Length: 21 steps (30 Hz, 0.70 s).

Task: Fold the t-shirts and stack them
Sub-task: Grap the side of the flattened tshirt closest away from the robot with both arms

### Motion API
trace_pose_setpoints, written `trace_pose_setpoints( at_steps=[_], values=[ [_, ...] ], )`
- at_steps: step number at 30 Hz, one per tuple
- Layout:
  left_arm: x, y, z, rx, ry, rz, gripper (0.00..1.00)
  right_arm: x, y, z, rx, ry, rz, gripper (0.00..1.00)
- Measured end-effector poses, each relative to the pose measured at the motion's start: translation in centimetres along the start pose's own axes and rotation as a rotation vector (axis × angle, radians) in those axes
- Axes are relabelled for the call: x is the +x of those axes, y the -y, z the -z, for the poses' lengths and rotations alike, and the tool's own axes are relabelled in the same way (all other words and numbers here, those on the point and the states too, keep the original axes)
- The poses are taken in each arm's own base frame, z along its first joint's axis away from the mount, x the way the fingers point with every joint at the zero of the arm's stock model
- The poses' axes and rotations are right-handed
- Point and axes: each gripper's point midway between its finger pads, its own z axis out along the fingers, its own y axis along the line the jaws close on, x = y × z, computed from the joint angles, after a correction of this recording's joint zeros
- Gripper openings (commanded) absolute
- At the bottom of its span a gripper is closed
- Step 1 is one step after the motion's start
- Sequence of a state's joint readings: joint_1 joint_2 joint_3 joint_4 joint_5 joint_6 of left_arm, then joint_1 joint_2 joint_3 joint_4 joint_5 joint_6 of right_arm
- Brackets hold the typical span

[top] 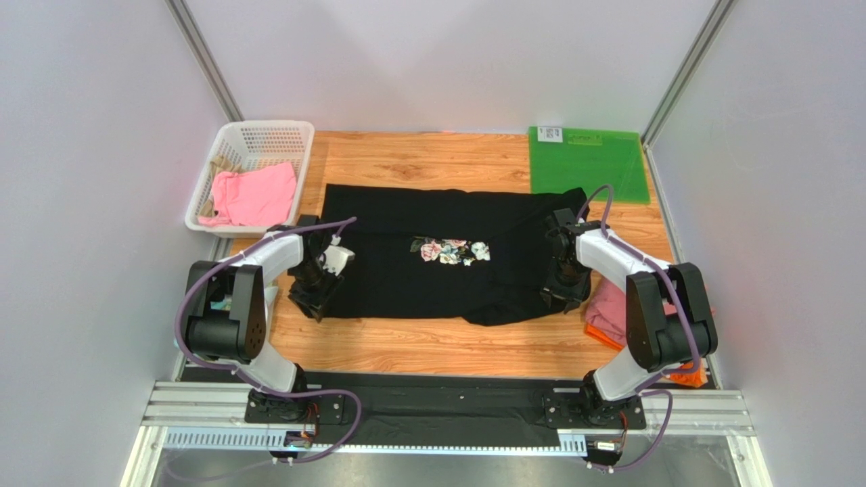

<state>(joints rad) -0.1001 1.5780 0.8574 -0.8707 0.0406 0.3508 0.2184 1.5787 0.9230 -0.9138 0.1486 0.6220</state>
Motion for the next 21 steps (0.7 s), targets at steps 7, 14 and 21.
trace_pose_setpoints(
  at_steps=[7, 14, 21],
  values=[
    [-0.9, -0.2, 0.3, 0.008, 0.011, -0.004, 0.03, -0.1, -0.2, -0.5, 0.01, -0.013, 0.009, 0.27],
    [-2.8, -0.9, 1.4, -0.011, 0.061, -0.005, 0.02, -0.6, -0.6, -0.7, 0.007, -0.011, 0.013, 0.11],
    [-2.6, -0.8, 1.5, -0.008, 0.056, -0.005, 0.0, -0.6, -0.6, -0.7, 0.005, -0.011, 0.018, 0.0]
  ],
)
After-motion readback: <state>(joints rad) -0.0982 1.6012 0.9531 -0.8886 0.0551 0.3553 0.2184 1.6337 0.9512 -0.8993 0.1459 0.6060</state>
